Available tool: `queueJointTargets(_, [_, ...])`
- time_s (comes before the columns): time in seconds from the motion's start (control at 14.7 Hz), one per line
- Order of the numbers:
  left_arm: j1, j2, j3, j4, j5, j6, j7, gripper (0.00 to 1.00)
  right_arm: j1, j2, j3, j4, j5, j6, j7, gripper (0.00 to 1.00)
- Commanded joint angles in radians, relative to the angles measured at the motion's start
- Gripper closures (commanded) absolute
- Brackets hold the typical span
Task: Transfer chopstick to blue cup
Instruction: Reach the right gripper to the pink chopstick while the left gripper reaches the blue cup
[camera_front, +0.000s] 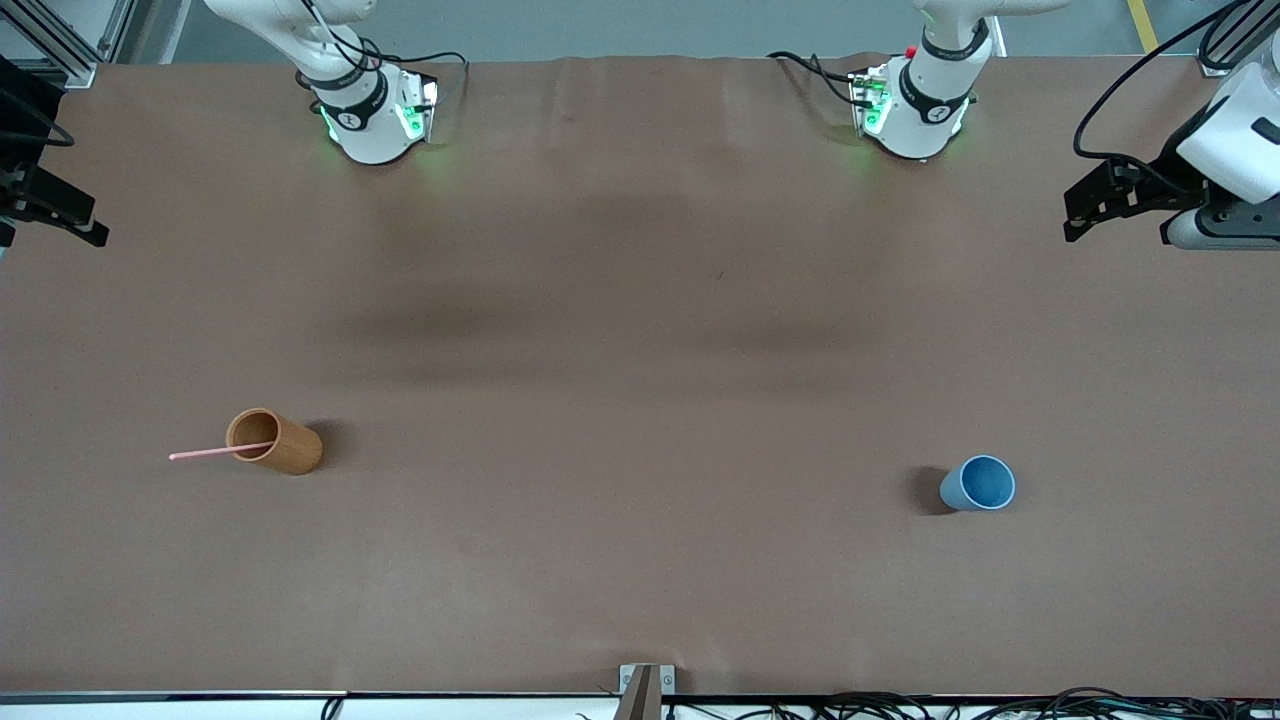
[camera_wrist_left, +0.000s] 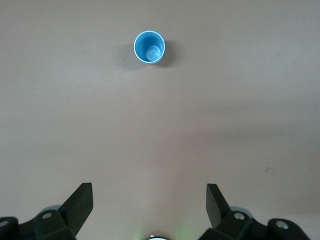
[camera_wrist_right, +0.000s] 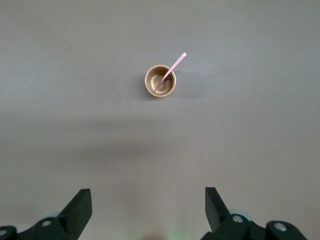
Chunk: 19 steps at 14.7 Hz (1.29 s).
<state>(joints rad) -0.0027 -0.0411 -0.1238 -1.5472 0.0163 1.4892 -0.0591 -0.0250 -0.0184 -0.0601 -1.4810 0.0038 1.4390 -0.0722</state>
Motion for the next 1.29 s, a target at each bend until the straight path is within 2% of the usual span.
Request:
queueJointTargets(0.0, [0.001,0.001,0.006,0.010,-0.016,-0.001,0.019,0.00,0.005,-0.006,-0.004,-0.010,0.002,0.008,0.002,0.00])
queueJointTargets(0.2, [0.000,0.010,0.006,0.010,-0.012,-0.001,0.016,0.00,0.005,-0.006,-0.004,-0.010,0.002,0.009,0.002,0.00])
queueJointTargets(0.41, [0.001,0.052,0.007,0.088,-0.007,-0.001,0.015,0.00,0.004,-0.006,-0.004,-0.010,0.002,0.009,0.002,0.00])
queueJointTargets(0.68, [0.020,0.096,0.016,0.087,-0.001,0.012,0.016,0.00,-0.001,0.020,-0.006,-0.005,0.004,0.026,0.002,0.02])
queueJointTargets(1.02, [0.047,0.246,0.023,0.075,0.031,0.218,0.002,0.00,-0.010,0.119,-0.012,0.007,-0.005,0.145,0.002,0.02])
queueJointTargets(1.22, [0.070,0.326,0.023,0.023,0.033,0.377,0.004,0.00,-0.016,0.233,-0.072,0.028,0.037,0.234,-0.001,0.02])
